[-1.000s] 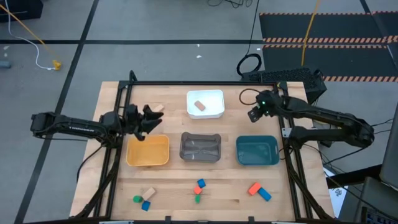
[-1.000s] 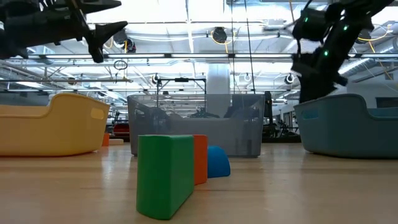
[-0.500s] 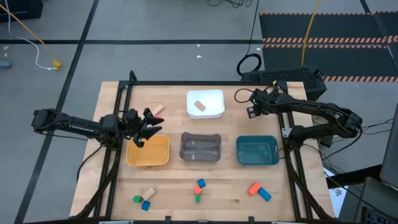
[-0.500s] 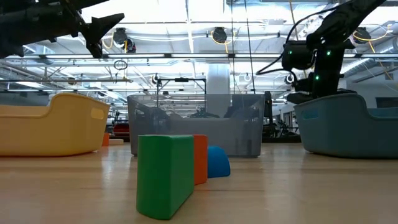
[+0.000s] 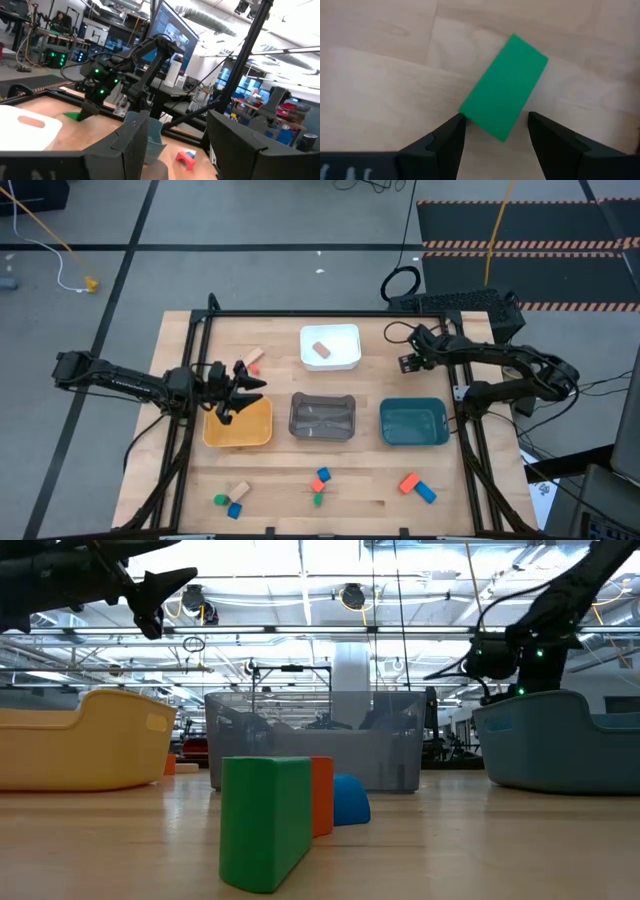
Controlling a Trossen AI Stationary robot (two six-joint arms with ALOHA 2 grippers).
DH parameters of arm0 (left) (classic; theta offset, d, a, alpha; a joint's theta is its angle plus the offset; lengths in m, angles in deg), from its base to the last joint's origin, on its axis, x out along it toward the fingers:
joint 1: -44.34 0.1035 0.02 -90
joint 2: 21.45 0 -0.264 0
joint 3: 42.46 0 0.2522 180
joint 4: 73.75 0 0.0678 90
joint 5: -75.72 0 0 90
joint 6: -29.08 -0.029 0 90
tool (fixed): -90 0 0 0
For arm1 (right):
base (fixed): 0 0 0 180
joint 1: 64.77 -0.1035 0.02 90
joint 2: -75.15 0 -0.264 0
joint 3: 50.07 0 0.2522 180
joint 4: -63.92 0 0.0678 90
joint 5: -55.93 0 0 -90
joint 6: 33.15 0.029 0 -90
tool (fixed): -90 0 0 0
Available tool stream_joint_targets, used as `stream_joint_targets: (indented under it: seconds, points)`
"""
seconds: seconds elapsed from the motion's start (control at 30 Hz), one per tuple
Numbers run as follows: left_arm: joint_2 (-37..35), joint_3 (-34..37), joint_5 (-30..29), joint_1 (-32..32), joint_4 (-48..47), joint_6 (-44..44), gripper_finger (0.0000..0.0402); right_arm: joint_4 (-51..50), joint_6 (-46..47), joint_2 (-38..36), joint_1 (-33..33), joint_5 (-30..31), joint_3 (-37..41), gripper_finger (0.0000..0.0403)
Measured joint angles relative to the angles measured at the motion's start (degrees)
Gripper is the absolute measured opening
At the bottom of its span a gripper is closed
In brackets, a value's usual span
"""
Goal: Sort & place blocks by color
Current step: Put the top green triangular block into the dark blue bin
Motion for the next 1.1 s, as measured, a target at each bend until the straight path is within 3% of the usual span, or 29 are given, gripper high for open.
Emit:
stream_joint_targets:
  seconds: [0.47, 0.87, 1.0, 1.1]
  points:
    - [0.0, 0.0, -1.5, -0.1, 0.1, -0.2, 0.0200, 10.7, 1.9, 0.0, 0.7, 3.0, 5.2, 0.0181]
    - [0.0, 0.0, -3.1, -0.1, 0.1, 0.4, 0.0200, 14.5, -6.6, 0.0, 0.8, 3.1, 5.2, 0.0180]
    - [0.0, 0.0, -3.1, -0.1, 0.1, 0.4, 0.0200, 17.0, -6.7, 0.1, 0.8, 2.8, 5.3, 0.0180]
    - [0.0, 0.0, -3.1, -0.1, 0.1, 0.7, 0.0200, 19.2, -7.6, 0.1, 0.8, -0.7, 5.3, 0.0180]
